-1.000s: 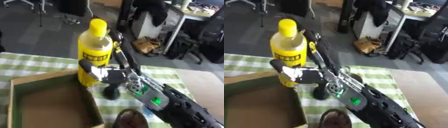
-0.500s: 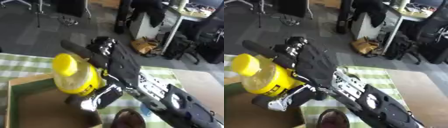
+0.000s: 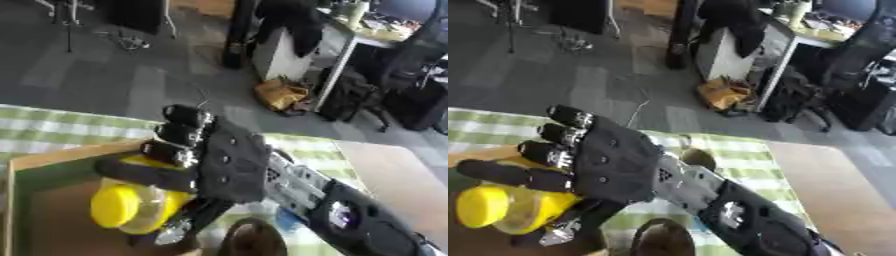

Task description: Pick up objects on the table and place them in the box.

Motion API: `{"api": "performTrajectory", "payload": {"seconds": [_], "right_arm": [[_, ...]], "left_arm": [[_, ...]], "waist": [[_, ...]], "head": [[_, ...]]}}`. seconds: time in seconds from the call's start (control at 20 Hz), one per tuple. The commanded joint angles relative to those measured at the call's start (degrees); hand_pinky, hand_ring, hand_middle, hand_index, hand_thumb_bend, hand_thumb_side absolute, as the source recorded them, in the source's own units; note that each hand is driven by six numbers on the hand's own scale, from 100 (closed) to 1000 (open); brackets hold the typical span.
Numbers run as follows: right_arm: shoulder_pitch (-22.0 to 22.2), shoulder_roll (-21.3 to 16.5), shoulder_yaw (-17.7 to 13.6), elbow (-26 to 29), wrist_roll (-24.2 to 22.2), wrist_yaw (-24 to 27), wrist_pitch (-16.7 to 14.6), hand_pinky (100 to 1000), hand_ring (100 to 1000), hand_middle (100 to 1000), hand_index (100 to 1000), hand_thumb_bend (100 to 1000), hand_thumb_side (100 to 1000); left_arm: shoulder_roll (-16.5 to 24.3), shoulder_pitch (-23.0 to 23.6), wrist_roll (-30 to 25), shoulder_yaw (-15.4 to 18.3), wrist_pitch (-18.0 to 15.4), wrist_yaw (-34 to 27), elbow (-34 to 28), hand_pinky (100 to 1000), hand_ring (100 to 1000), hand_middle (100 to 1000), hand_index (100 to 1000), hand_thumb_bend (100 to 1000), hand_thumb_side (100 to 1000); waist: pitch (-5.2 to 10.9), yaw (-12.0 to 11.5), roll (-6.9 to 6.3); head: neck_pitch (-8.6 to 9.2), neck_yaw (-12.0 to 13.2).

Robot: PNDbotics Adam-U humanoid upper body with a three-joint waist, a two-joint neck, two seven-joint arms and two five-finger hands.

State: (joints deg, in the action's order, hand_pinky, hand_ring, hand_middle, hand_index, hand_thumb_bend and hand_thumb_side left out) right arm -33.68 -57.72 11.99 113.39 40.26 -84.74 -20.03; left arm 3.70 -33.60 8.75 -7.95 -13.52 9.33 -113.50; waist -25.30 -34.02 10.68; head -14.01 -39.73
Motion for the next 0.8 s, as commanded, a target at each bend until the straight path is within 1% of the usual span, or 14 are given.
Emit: {"api": "performTrajectory", "payload": {"seconds": [0.05,0.3,0.55,0.7,0.8], "right_arm": [[0.01,-2.55,-1.13,0.72,2.24,-3.16,0.24,288,257,247,435,100,847],[0.61,-2.85,-1.17,0.51,6.74,-4.66,0.37,289,272,251,432,100,864],[0.77,-3.14,-1.52,0.19,10.33,-5.09,0.68,292,278,254,435,100,874],[0.31,-3.11,-1.82,0.27,11.34,-3.59,1.31,294,277,257,440,100,886],[-0.14,-3.38,-2.36,0.08,11.34,-1.99,2.02,294,283,257,440,100,887]], "left_arm": [[-0.36,-0.25,-0.27,-0.51,-0.52,-0.58,-1.09,822,868,807,722,101,1000],[-0.84,-0.25,-0.6,-0.75,-0.73,-1.08,-1.09,821,865,805,722,103,1000],[-1.1,-0.1,-1.21,-1.24,-0.99,-2.06,-1.09,820,863,804,722,106,1000],[-0.85,0.09,-1.29,-1.18,-0.89,-2.5,-1.09,819,864,805,721,106,1000],[-0.77,0.22,-1.37,-1.24,-0.81,-2.74,-1.09,818,864,805,721,105,1000]], "waist": [[1.67,-0.1,-0.45],[1.47,-0.5,-0.34],[1.25,-0.75,-0.09],[1.04,-0.68,-0.02],[0.99,-0.63,-0.05]], "head": [[-0.16,-1.01],[0.1,-2.29],[0.52,-2.82],[0.49,-2.9],[-0.02,-3.34]]}}
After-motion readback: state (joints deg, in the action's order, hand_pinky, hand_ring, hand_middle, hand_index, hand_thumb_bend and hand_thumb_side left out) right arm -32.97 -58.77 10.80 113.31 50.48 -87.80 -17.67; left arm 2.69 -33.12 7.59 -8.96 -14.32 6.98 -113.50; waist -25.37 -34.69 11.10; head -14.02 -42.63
